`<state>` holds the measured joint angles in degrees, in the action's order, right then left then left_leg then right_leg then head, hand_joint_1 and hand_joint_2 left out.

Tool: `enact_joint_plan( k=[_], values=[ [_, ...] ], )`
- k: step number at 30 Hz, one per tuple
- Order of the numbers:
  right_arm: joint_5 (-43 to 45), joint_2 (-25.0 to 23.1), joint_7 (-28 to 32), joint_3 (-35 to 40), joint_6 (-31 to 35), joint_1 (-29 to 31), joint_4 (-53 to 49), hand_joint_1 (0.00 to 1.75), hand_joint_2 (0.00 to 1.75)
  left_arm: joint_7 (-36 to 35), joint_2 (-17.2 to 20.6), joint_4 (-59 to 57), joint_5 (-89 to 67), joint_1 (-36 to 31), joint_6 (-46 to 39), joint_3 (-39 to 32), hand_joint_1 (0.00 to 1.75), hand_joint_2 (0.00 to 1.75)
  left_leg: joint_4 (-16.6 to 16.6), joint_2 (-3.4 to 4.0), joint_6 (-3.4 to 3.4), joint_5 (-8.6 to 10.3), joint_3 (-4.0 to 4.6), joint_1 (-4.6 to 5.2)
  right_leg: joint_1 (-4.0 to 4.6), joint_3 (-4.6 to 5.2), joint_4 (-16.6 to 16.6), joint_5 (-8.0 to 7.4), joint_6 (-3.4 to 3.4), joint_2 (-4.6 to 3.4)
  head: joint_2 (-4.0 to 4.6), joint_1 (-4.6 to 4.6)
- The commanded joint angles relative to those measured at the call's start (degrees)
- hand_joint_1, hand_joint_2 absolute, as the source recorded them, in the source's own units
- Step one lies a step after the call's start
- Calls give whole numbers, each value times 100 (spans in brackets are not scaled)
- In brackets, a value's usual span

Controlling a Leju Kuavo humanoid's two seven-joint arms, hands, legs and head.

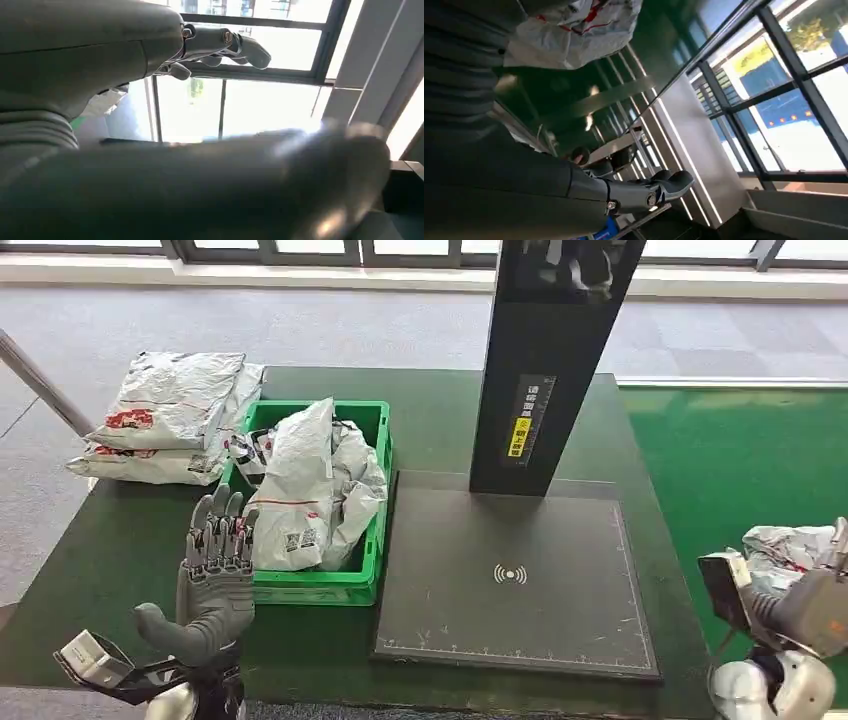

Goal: Moved the parcel from conveyor to table for the left to box.

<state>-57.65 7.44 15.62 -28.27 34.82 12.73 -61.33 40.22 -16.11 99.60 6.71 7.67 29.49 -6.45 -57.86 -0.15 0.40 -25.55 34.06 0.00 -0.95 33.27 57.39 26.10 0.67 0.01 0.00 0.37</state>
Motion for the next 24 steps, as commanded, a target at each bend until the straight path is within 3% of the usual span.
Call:
enact_joint_plan(
  k=[1,3,12,18,24],
  values=[
    [-1454,1427,-1924,-716,-767,2294,4389,0,175,-22,-44,-550,-351,-231,-34,-632,0,175,11,35,-3,3,-12,4,-3,-5,-16,-18,3,-33,0,2],
    [-1542,1502,-2181,-793,-1008,2410,4516,0,175,-22,-53,-595,-404,-218,-51,-665,0,175,6,29,-2,1,-2,5,-4,2,-5,-13,2,-29,0,2],
    [-1664,1684,-2294,-968,-1239,2442,4571,0,175,-22,-47,-584,-459,-151,-43,-654,0,175,17,11,-9,8,-10,6,-3,-7,-17,-11,3,-13,0,0],
    [-1893,1493,-2582,-1077,-1216,2502,4600,0,175,-22,-40,-466,-476,26,-55,-780,0,175,9,16,-11,7,3,7,-5,5,-6,-11,5,-18,0,0],
    [-1833,1410,-2486,-1239,-1155,2526,4612,0,175,-22,-30,-452,-504,60,-57,-799,0,175,8,14,-11,7,7,7,-4,7,-5,-10,5,-14,0,2]
  ],
)
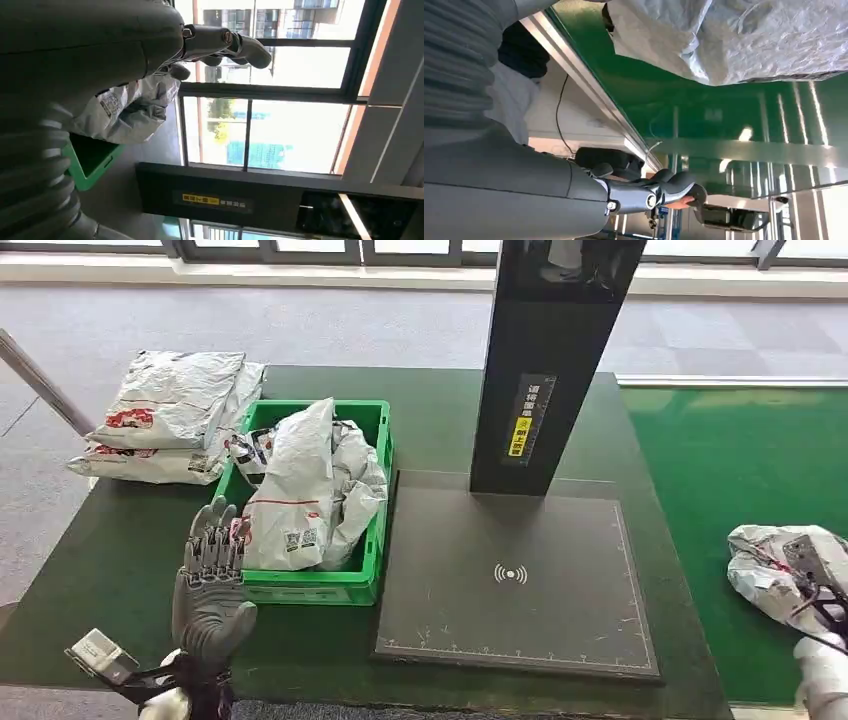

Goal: Moved the parcel from conveyor to table for the left to box.

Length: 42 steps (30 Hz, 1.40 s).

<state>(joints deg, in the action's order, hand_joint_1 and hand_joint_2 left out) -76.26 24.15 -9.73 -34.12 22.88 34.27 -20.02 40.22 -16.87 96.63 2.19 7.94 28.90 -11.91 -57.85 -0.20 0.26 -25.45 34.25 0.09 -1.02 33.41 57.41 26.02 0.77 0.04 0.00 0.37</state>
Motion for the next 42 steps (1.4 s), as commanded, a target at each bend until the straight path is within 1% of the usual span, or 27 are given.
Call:
enact_joint_plan(
  k=[1,3,4,5,6,10,11,12,14,16,18,20,21,22,26,27,29,32,34,35,36,39,41,42],
  values=[
    [28,-261,48,-653,38,372,481,0,175,-22,46,-155,-52,33,2,-253,0,175,11,26,5,-3,-17,-4,5,-8,-12,-5,-8,-24,-2,0],
    [57,-303,156,-718,60,367,479,0,175,-22,50,-173,-73,40,-3,-236,0,175,7,11,2,-2,-12,-1,2,-8,-7,-2,-5,-11,-2,2],
    [107,-344,289,-807,130,367,469,0,175,-22,51,-179,-93,43,-25,-220,0,175,22,25,6,-1,-25,-7,8,-20,-27,-10,-11,-24,-2,2],
    [107,-344,289,-807,130,367,469,0,175,-22,51,-179,-93,43,-25,-220,0,175,6,15,3,-3,-12,-4,5,-7,-8,-4,-5,-15,0,2],
    [107,-344,289,-807,130,367,469,0,175,-22,51,-179,-93,43,-25,-220,0,175,16,26,6,-3,-21,-6,7,-14,-18,-8,-9,-24,0,0],
    [107,-344,289,-807,130,367,469,0,175,-22,51,-179,-93,43,-25,-220,0,175,4,7,2,-2,-7,-3,3,-6,-4,-2,-4,-7,0,2],
    [107,-344,289,-807,130,367,469,0,175,-22,51,-179,-93,43,-25,-220,0,175,17,22,6,-2,-20,-7,8,-16,-20,-8,-10,-20,-2,0],
    [223,-399,507,-956,198,381,457,0,175,-22,39,-187,-137,49,-69,-201,0,175,8,9,3,-1,-10,-2,3,-7,-8,-4,-5,-8,-2,2],
    [557,-469,945,-1312,221,368,432,0,175,-22,25,-192,-180,61,-111,-155,0,175,5,9,3,-3,-8,-4,4,-7,-7,-3,-5,-8,0,2],
    [743,-570,1384,-1505,315,278,405,0,175,-22,22,-219,-187,23,-170,-145,0,175,17,17,5,-1,-18,-7,8,-16,-19,-8,-10,-15,0,0],
    [975,-683,1679,-1766,283,250,428,0,175,-22,51,-270,-160,-31,-220,-143,0,175,14,9,5,0,-16,-6,7,-14,-16,-6,-7,-8,0,0],
    [1040,-753,1745,-1846,319,217,433,0,175,-22,66,-294,-161,-48,-239,-140,0,175,7,2,4,-1,-11,-7,8,-11,-10,-4,-6,-1,0,2],
    [1054,-866,1771,-1829,314,132,445,0,175,-22,95,-325,-175,-64,-261,-116,0,175,25,14,8,3,-25,-12,14,-23,-30,-12,-12,-12,0,0],
    [1083,-908,1802,-1879,297,102,474,0,175,-22,110,-334,-179,-76,-282,-106,0,175,9,4,4,0,-13,-7,8,-12,-12,-4,-6,-2,0,2],
    [1254,-993,1903,-2088,192,41,500,0,175,-22,136,-341,-171,-94,-290,-87,0,175,15,3,6,1,-17,-12,13,-16,-20,-6,-8,-2,0,0],
    [1115,-995,1686,-2006,105,-22,543,0,175,-22,155,-406,-176,-135,-284,-61,0,175,11,3,5,0,-15,-9,9,-12,-14,-3,-7,-1,0,2],
    [1115,-1004,1633,-2026,59,-31,540,0,175,-22,167,-425,-178,-148,-293,-52,0,175,13,-1,5,2,-15,-9,10,-13,-16,-4,-7,3,0,2],
    [896,-1007,1313,-1916,-65,-57,546,0,175,-22,203,-476,-185,-178,-319,-18,0,175,11,-3,4,1,-12,-6,7,-11,-13,-3,-6,4,0,2],
    [825,-1005,1126,-1900,-263,-75,581,0,175,-22,224,-497,-181,-194,-318,1,0,175,26,8,7,4,-25,-11,13,-23,-32,-10,-11,-5,0,2],
    [611,-988,745,-1766,-374,-111,616,0,175,-22,239,-537,-185,-236,-309,12,0,175,6,-2,3,1,-8,-5,6,-7,-8,-2,-5,4,0,0],
    [347,-985,411,-1617,-466,-153,594,0,175,-22,252,-592,-197,-295,-325,21,0,175,14,2,6,2,-15,-8,9,-14,-17,-5,-9,0,0,2],
    [151,-962,-61,-1581,-652,-182,630,0,175,-22,289,-630,-195,-294,-335,45,0,175,7,-8,3,3,-6,-6,6,-4,-9,-2,-5,10,0,2],
    [139,-958,-137,-1600,-704,-196,635,0,175,-22,295,-644,-192,-290,-322,52,0,175,8,-9,3,2,-9,-3,3,-7,-8,0,-5,11,0,0],
    [79,-970,-97,-1594,-884,-226,628,0,175,-22,308,-666,-219,-294,-340,81,0,175,14,-5,5,3,-14,-6,7,-13,-16,-3,-8,7,0,2]
  ],
)
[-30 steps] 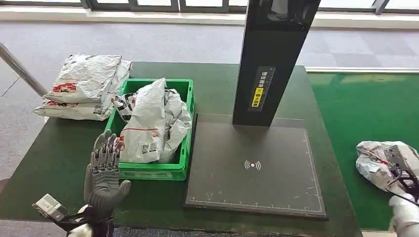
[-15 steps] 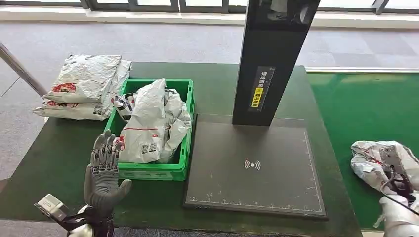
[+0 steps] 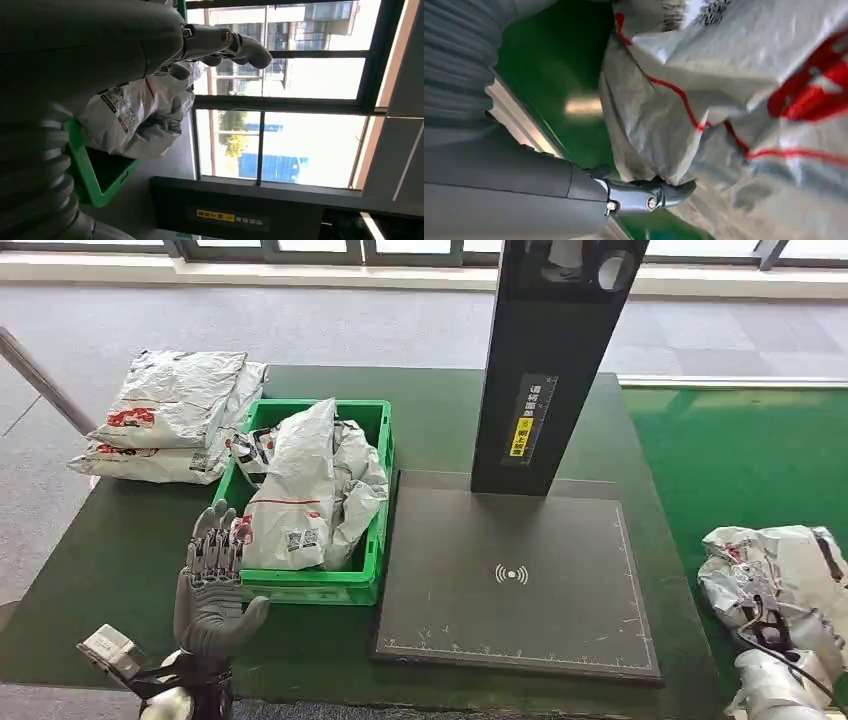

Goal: Moved the parcel from conveyor to table for the left to box.

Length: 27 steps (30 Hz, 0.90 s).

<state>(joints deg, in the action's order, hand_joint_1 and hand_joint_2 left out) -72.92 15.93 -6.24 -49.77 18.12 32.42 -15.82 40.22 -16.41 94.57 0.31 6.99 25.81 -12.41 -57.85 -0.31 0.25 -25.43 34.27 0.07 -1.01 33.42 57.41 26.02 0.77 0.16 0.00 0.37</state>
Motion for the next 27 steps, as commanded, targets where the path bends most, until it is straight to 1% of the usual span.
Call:
enact_joint_plan(
  k=[1,2,9,11,13,16,19,22,23,24,27],
  values=[
    [-323,-166,-423,-9,-389,-51,191,175,175,-22,268,-456,-48,-194,-53,146,0,175,9,8,3,-1,-16,-4,5,-14,-12,-2,-5,-7,0,-2],
    [-448,-159,-488,76,-545,-54,220,175,175,-22,290,-465,-47,-173,-47,174,0,175,14,7,8,0,-22,-10,10,-22,-20,-4,-4,-7,0,0],
    [-448,-166,-531,34,-431,-57,166,175,175,-22,302,-512,-9,-160,-32,171,0,175,20,-2,1,9,-25,-12,12,-38,-38,-7,1,3,0,2],
    [-432,-146,-444,-18,-361,-100,167,175,175,-22,309,-630,-18,-215,-22,197,0,175,8,3,-1,2,-20,-8,6,-31,-22,-4,8,-4,0,2],
    [-411,-160,-218,-106,-128,-145,135,175,175,-22,318,-756,-32,-347,-54,220,0,175,24,0,2,8,-28,-11,10,-42,-40,-10,3,1,0,0],
    [-330,-231,329,-322,294,-49,61,175,175,-22,301,-744,-39,-399,-100,236,0,175,3,-2,0,3,-20,-8,7,-29,-20,-3,7,2,0,0],
    [8,-333,1205,-629,820,98,-60,175,175,-22,251,-629,-38,-313,-146,209,0,175,8,14,1,2,-23,-7,7,-25,-21,-7,5,-14,0,0],
    [624,-491,2383,-934,1290,238,-302,175,175,-22,181,-443,-43,-140,-187,190,0,175,5,25,1,-1,-17,-6,6,-15,-16,-8,6,-26,0,0],
    [771,-528,2638,-985,1360,257,-371,175,175,-22,168,-412,-44,-115,-196,188,0,175,1,23,-1,-2,-13,-4,4,-13,-11,-6,8,-24,0,2],
    [1179,-626,3301,-1080,1391,277,-539,175,175,-22,136,-352,-47,-59,-232,190,0,175,5,33,0,-3,-15,-6,6,-12,-14,-9,6,-35,0,2],
    [1179,-626,3301,-1080,1391,277,-539,175,175,-22,136,-352,-47,-59,-232,190,0,175,3,27,0,-3,-13,-8,7,-14,-14,-7,6,-28,0,0]
  ],
)
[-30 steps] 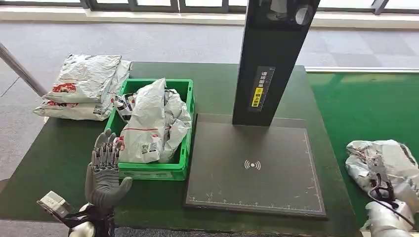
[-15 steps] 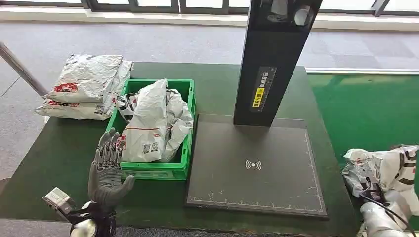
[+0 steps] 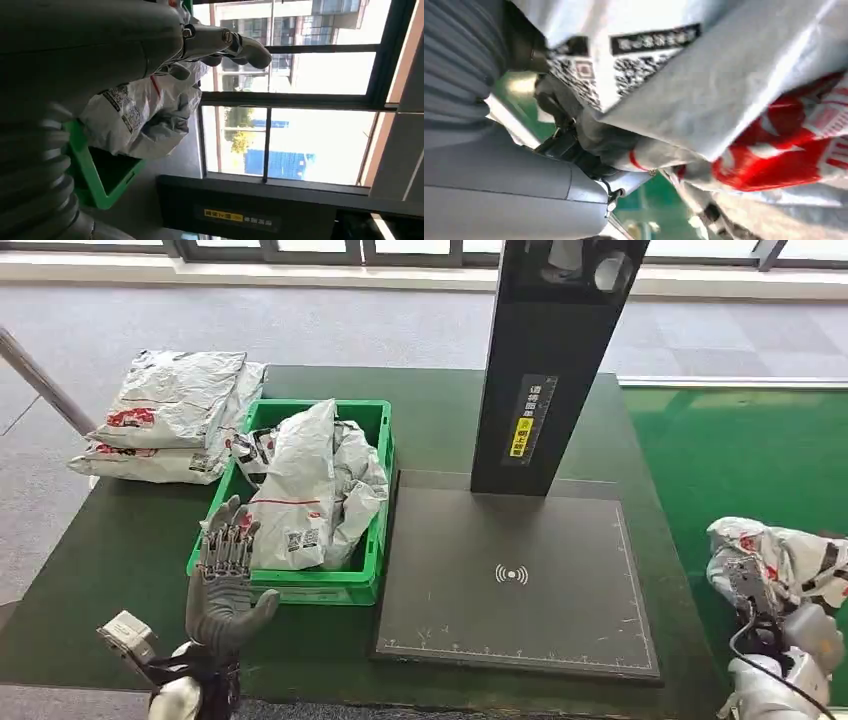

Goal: Moved the parcel from conveyor to table for the left to box.

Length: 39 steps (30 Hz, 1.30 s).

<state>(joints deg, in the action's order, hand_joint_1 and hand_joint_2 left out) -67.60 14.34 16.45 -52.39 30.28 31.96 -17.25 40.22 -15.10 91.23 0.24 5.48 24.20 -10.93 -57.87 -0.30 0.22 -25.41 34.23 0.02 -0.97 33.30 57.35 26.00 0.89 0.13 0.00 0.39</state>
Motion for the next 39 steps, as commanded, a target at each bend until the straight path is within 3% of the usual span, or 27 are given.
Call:
enact_joint_plan(
  k=[1,12,15,16,18,19,20,22,24,27,31,39],
  values=[
    [647,-466,1032,-817,175,323,-397,175,175,-22,5,-18,-40,92,-70,41,0,175,4,19,2,-3,-7,-1,1,-1,-6,-3,-5,-17,0,-2],
    [647,-466,1032,-817,175,323,-397,175,175,-22,5,-18,-40,92,-70,41,0,175,18,23,6,1,-15,-5,6,-10,-22,-9,-12,-20,0,-2],
    [1366,-721,2093,-776,-13,336,-758,175,175,-22,-45,25,-29,116,-116,41,0,175,5,17,3,-2,-4,0,1,2,-6,-3,-6,-16,0,-2],
    [1700,-901,2355,-593,-173,282,-1061,175,175,-22,-74,80,-36,137,-157,45,0,175,8,21,5,-2,-8,-4,4,-3,-12,-5,-8,-19,0,0],
    [2917,-1474,2355,587,-608,-264,-2498,175,175,-22,-114,226,-39,234,-241,74,0,175,4,31,4,-5,-3,-2,3,6,-5,-5,-7,-29,0,-2],
    [3100,-1614,2355,839,-670,-411,-2859,175,175,-22,-126,261,-38,260,-256,70,0,175,8,38,6,-5,-7,-4,5,4,-8,-6,-9,-36,0,-2],
    [3781,-2010,2355,1552,-936,-976,-3966,175,175,-22,-156,375,-33,354,-293,56,0,175,7,28,6,-5,-5,-6,7,1,-8,-3,-9,-26,0,0],
    [4313,-2511,2355,2317,-1305,-1723,-5407,175,175,-22,-204,489,-27,446,-262,29,0,175,15,28,9,-7,-16,-10,11,-8,-15,-1,-14,-25,0,-2],
    [4398,-2799,2355,3222,-1335,-2491,-6586,175,175,-22,-240,517,-48,467,-240,43,0,175,16,12,11,-7,-17,-13,15,-11,-13,6,-17,-11,0,0],
    [4031,-2899,2339,4223,-1386,-2986,-7181,175,175,-22,-288,605,-62,504,-249,90,0,175,18,23,19,-21,-25,-17,20,-12,-9,19,-29,-23,0,-2],
    [3821,-2862,2244,4962,-1380,-3048,-7385,175,175,-22,-322,664,5,577,-225,18,0,175,3,29,31,-28,-7,-21,23,12,10,27,-41,-31,0,-2],
    [4091,-2772,2256,5059,-1328,-3230,-7519,175,175,-22,-276,323,21,291,-76,23,0,175,12,9,28,-21,-11,-25,25,-2,-4,30,-40,-6,0,-2]
  ],
)
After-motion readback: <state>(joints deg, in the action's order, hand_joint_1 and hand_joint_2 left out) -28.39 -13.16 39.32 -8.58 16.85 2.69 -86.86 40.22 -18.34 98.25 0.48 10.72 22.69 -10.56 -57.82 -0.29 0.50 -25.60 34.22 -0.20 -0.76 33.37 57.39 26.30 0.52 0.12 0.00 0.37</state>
